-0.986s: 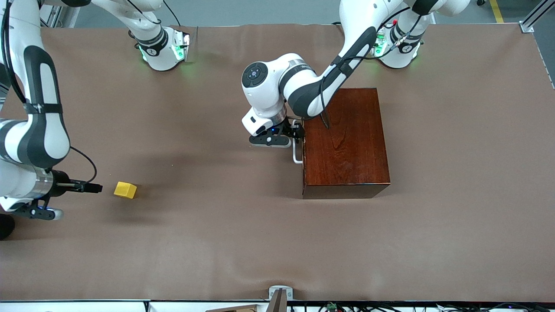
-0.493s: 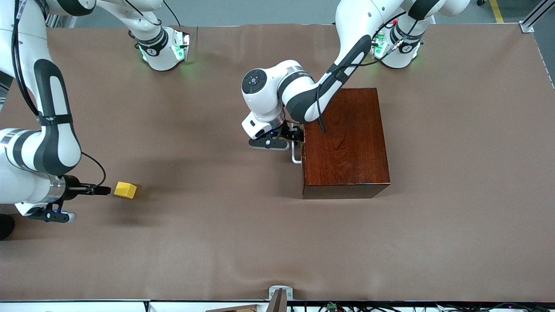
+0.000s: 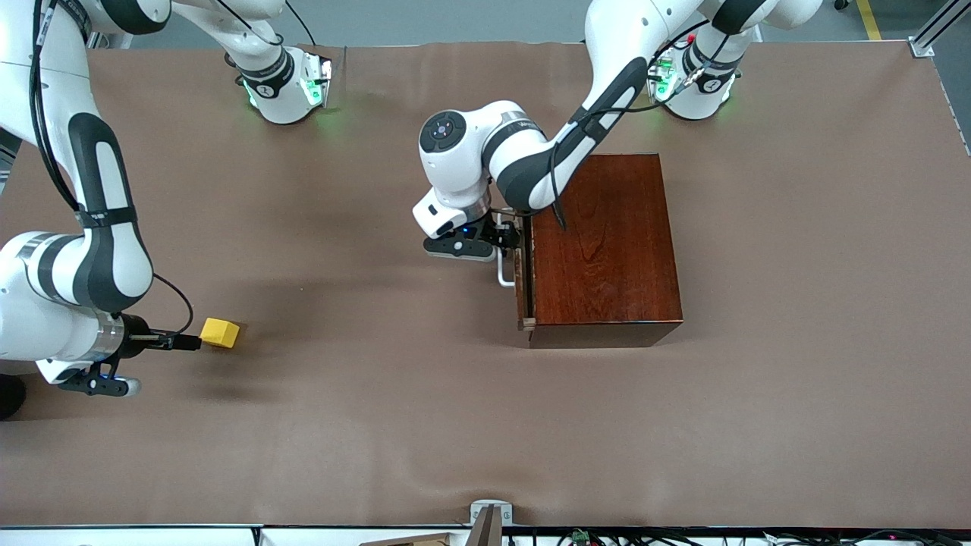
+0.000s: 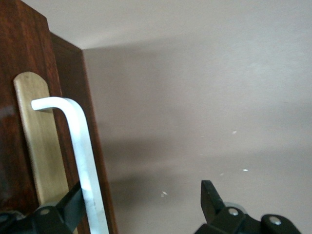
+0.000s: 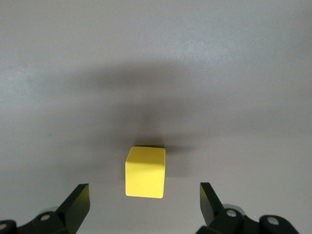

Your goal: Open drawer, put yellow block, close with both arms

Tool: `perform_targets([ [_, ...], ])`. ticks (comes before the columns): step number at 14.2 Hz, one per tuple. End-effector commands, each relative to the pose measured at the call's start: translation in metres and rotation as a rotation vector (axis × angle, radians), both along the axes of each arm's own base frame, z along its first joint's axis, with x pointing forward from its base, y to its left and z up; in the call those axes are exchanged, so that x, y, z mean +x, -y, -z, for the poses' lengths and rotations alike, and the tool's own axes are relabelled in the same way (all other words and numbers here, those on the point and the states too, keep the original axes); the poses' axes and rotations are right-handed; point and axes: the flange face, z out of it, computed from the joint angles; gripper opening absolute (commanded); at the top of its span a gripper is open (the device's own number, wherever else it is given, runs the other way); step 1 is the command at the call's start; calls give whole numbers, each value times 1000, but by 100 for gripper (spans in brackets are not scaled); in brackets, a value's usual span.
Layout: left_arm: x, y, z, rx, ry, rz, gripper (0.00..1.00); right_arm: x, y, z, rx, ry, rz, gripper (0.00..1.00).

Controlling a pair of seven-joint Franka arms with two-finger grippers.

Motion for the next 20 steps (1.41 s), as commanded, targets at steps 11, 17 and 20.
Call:
perform_targets([
  [11,-14,39,5,-112,57,-57,100,-18,-15,57,-3,37,4,100],
  [17,-21,55,6,-148,64,-91,100,-28,-19,68,-9,24,-6,100],
  [20,-22,60,2,-175,69,-90,100,-34,-19,72,-11,20,-7,100],
])
